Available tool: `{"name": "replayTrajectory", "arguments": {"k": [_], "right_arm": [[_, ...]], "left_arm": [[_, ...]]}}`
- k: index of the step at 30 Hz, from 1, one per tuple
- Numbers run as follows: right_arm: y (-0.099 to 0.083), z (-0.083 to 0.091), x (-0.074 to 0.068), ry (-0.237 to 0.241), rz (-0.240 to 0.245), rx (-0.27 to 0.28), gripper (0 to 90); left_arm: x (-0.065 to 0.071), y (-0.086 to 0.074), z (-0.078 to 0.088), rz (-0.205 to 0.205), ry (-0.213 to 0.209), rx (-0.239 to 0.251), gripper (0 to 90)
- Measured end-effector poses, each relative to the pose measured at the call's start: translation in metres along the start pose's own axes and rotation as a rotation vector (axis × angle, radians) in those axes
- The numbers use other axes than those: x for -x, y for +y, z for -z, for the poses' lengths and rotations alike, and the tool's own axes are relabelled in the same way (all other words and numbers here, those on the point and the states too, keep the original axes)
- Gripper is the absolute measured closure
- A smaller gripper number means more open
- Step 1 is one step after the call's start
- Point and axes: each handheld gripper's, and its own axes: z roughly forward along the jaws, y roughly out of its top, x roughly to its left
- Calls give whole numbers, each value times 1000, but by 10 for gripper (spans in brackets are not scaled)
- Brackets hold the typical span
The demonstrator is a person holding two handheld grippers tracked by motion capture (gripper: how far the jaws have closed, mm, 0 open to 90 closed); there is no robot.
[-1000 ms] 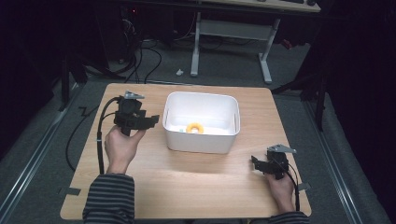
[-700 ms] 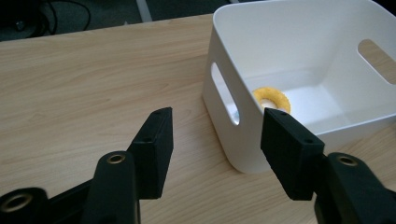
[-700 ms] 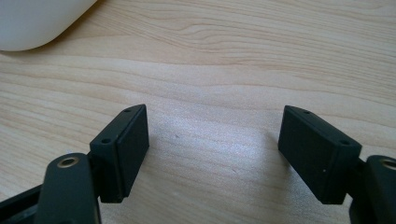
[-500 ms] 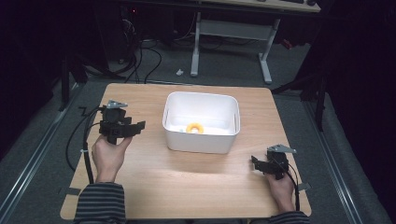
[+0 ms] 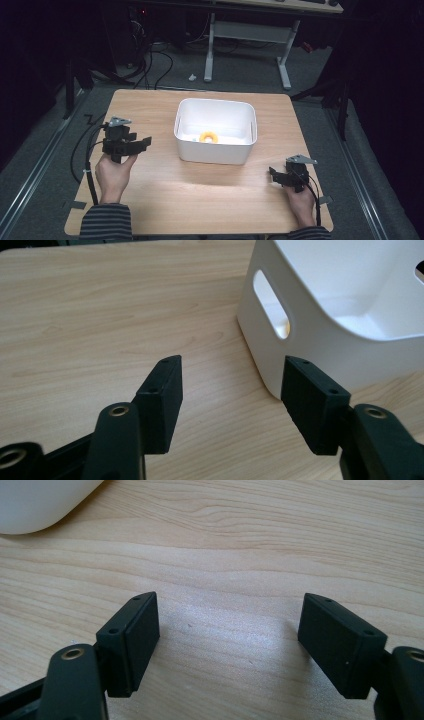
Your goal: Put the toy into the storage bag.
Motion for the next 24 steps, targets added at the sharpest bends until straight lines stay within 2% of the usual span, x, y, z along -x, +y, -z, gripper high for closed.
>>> {"name": "replayTrajectory", "arguments": {"k": [2,5,9,24], "right_arm": [[0,0,0,0,-2,-1,245],[0,0,0,0,-3,-1,245],[0,0,0,-1,-3,-1,245],[0,0,0,-1,-2,0,245]], "left_arm": [[-1,-2,0,1,2,3,408],[-3,-10,-5,25,-7,7,395],[-3,-18,-8,17,1,-8,393],[-9,-41,-22,51,5,-42,380]]}}
